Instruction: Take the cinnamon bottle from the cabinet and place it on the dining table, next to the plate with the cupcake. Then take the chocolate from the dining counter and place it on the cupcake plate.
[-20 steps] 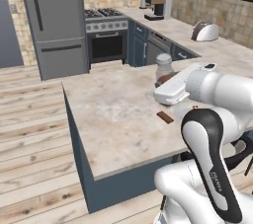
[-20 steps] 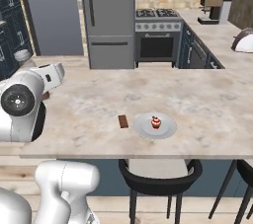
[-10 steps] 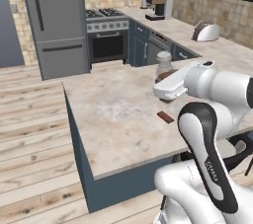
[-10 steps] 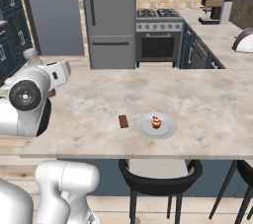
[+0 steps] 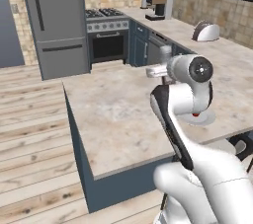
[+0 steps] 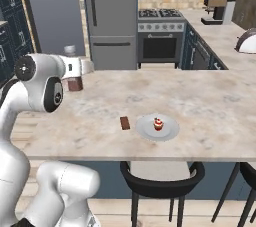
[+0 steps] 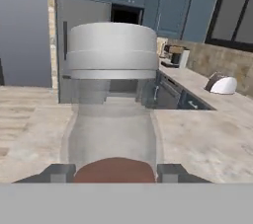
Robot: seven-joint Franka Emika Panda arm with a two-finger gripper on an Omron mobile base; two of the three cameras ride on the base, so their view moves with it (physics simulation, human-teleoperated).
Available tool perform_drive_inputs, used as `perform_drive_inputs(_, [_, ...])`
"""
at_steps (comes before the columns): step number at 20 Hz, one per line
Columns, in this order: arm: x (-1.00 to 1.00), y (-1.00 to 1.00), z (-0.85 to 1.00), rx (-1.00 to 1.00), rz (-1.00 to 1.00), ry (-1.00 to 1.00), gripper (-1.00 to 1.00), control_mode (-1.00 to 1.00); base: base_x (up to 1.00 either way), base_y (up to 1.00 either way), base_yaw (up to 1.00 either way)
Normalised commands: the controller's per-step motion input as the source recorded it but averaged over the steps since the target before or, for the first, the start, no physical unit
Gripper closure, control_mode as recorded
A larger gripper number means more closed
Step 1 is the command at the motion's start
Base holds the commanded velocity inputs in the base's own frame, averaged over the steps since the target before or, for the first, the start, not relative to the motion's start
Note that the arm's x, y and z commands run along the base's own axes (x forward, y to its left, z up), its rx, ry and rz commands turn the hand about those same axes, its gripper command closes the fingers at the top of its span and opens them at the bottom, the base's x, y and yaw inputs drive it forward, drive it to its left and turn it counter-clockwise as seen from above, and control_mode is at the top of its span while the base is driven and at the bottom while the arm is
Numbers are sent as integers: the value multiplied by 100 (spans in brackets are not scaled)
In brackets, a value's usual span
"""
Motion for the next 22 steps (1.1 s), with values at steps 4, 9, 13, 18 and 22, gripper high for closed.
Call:
perform_drive_inputs(4, [74,-49,-45,0,-60,8,100,-100,0,0,0])
perform_drive_inputs(9, [16,-14,-59,0,-58,0,100,-100,0,0,0])
perform_drive_inputs(13, [-8,21,-51,0,-48,0,100,-100,0,0,0])
perform_drive_inputs(18, [-48,31,-32,0,-25,-2,100,-100,0,0,0])
perform_drive_inputs(22, [-4,10,-60,0,-29,0,100,-100,0,0,0])
